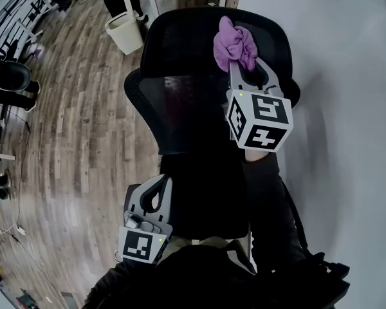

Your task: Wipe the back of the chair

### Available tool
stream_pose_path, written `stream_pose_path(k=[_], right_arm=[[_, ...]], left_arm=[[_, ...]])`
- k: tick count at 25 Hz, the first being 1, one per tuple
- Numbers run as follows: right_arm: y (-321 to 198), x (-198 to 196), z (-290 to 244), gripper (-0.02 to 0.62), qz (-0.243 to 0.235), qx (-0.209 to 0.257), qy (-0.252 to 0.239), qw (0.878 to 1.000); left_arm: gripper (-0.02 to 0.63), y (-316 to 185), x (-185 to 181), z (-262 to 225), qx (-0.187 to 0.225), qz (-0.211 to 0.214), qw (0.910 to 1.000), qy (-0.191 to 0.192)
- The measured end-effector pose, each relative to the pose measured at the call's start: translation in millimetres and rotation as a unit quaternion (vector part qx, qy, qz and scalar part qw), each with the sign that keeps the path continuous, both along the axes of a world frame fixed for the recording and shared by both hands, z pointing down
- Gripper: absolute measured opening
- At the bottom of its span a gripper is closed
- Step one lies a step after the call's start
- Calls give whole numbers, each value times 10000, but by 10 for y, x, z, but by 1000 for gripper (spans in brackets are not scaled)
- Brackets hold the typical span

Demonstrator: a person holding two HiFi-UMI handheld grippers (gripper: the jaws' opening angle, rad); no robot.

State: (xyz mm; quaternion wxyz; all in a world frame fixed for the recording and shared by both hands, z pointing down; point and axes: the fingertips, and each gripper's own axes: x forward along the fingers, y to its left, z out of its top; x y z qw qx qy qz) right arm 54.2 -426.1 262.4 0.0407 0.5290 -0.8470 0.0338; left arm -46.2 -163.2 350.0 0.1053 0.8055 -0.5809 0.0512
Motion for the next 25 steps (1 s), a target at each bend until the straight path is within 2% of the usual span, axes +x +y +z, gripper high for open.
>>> stream_pose_path(k=[25], right_arm=[[86, 911, -122, 91, 527, 138, 16, 9985]], left_arm=[[5, -80, 644, -68, 93, 558, 9984, -25]])
